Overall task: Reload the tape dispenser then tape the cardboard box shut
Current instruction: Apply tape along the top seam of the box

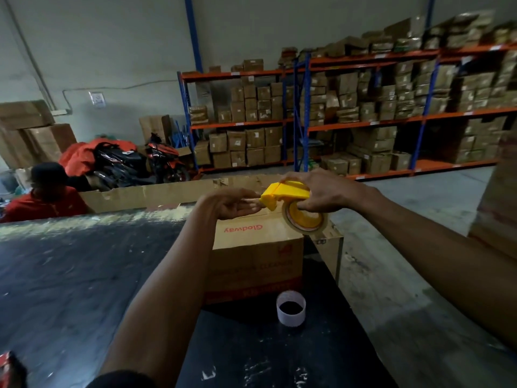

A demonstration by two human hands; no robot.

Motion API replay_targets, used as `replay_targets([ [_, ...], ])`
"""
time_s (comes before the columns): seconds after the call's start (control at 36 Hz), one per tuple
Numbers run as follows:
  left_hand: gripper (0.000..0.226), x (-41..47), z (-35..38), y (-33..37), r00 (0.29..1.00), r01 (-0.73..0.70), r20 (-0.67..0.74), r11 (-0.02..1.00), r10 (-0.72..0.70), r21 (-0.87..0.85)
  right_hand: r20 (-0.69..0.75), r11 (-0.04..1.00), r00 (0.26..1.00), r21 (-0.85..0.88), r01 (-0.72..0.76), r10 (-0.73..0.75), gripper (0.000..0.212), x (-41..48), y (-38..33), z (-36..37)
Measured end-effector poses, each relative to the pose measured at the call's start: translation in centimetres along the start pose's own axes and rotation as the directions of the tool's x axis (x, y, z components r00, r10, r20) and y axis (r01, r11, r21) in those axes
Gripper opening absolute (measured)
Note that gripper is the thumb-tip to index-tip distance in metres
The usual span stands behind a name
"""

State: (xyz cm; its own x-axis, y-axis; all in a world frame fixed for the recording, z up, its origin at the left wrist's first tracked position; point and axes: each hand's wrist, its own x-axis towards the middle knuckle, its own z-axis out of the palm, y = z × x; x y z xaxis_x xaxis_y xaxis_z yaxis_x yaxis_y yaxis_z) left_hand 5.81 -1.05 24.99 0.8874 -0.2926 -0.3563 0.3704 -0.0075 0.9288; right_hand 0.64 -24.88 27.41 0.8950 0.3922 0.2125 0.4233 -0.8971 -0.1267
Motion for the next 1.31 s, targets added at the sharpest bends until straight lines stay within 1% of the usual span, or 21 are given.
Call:
replay_targets([
  [0.03,0.010,0.3,0.0,0.3,1.000,0.000,-0.014,0.998,0.000,0.057,-0.008,1.000,1.000,-0.010,-0.002,0.002,0.070,0.2,-0.1,0.1],
  [0.08,0.010,0.9,0.2,0.7,0.999,-0.020,-0.042,0.973,0.031,0.230,-0.023,0.999,1.000,-0.036,-0.002,0.002,0.071,0.6,-0.2,0.5],
  [0.14,0.012,1.4,0.2,0.8,0.992,-0.082,-0.056,0.912,0.114,0.403,-0.039,0.998,0.999,-0.060,-0.006,0.003,0.071,0.9,-0.4,0.8],
  [0.17,0.012,1.7,0.1,0.8,0.983,-0.135,-0.049,0.881,0.176,0.453,-0.048,0.997,0.999,-0.070,-0.013,0.010,0.071,1.0,-0.5,0.8],
  [0.25,0.017,2.7,-0.2,0.5,0.932,-0.307,0.001,0.790,0.362,0.530,-0.074,0.996,0.997,-0.082,-0.039,0.033,0.072,1.3,-0.8,1.0],
  [0.33,0.018,3.6,-0.3,0.3,0.888,-0.391,0.031,0.717,0.459,0.577,-0.091,0.996,0.995,-0.076,-0.054,0.047,0.072,2.0,-0.8,1.5],
  [0.42,0.014,4.4,-0.1,0.0,0.853,-0.452,0.069,0.667,0.517,0.592,-0.105,0.994,0.991,-0.059,-0.088,0.082,0.076,2.6,-0.6,2.1],
  [0.53,0.017,6.0,-0.1,-0.3,0.797,-0.520,0.095,0.599,0.596,0.610,-0.110,0.991,0.987,-0.051,-0.124,0.118,0.074,3.2,-0.3,2.1],
  [0.61,0.016,7.3,-0.3,-0.3,0.774,-0.573,0.113,0.613,0.622,0.544,-0.106,0.988,0.982,0.024,-0.154,0.156,0.072,3.5,0.0,2.2],
  [0.69,0.008,8.4,-0.9,-0.7,0.787,-0.585,0.138,0.656,0.602,0.477,-0.095,0.983,0.979,0.047,-0.176,0.180,0.075,3.8,0.1,2.6],
  [0.75,0.008,9.1,-1.2,-1.1,0.794,-0.587,0.153,0.677,0.588,0.445,-0.069,0.982,0.980,0.052,-0.184,0.187,0.078,3.8,0.0,2.8],
  [0.83,0.009,9.9,-1.5,-1.6,0.798,-0.586,0.136,0.702,0.587,0.405,-0.061,0.978,0.977,0.067,-0.199,0.203,0.075,3.8,0.0,3.0],
  [0.89,0.011,10.4,-1.4,-1.8,0.800,-0.582,0.122,0.710,0.587,0.397,-0.072,0.976,0.975,0.076,-0.203,0.208,0.075,3.8,0.3,3.3],
  [0.97,0.012,10.8,-1.2,-1.9,0.793,-0.588,0.129,0.692,0.595,0.419,-0.077,0.975,0.975,0.090,-0.202,0.209,0.075,3.9,0.3,3.4],
  [1.06,0.010,11.0,-1.0,-1.5,0.761,-0.622,0.188,0.619,0.620,0.479,-0.051,0.970,0.972,0.098,-0.224,0.229,0.075,4.0,0.5,3.5],
  [1.14,0.007,10.9,-1.2,-0.8,0.707,-0.676,0.287,0.499,0.646,0.543,-0.056,0.972,0.972,0.063,-0.225,0.229,0.077,4.0,0.6,3.4],
  [1.19,0.008,11.4,-1.3,0.2,0.682,-0.692,0.328,0.432,0.653,0.579,-0.063,0.972,0.971,0.051,-0.229,0.232,0.077,4.4,0.7,3.0],
  [1.31,0.013,11.8,-1.6,1.4,0.654,-0.712,0.395,0.348,0.645,0.610,-0.091,0.971,0.967,0.052,-0.233,0.237,0.073,4.4,0.3,2.7],
])
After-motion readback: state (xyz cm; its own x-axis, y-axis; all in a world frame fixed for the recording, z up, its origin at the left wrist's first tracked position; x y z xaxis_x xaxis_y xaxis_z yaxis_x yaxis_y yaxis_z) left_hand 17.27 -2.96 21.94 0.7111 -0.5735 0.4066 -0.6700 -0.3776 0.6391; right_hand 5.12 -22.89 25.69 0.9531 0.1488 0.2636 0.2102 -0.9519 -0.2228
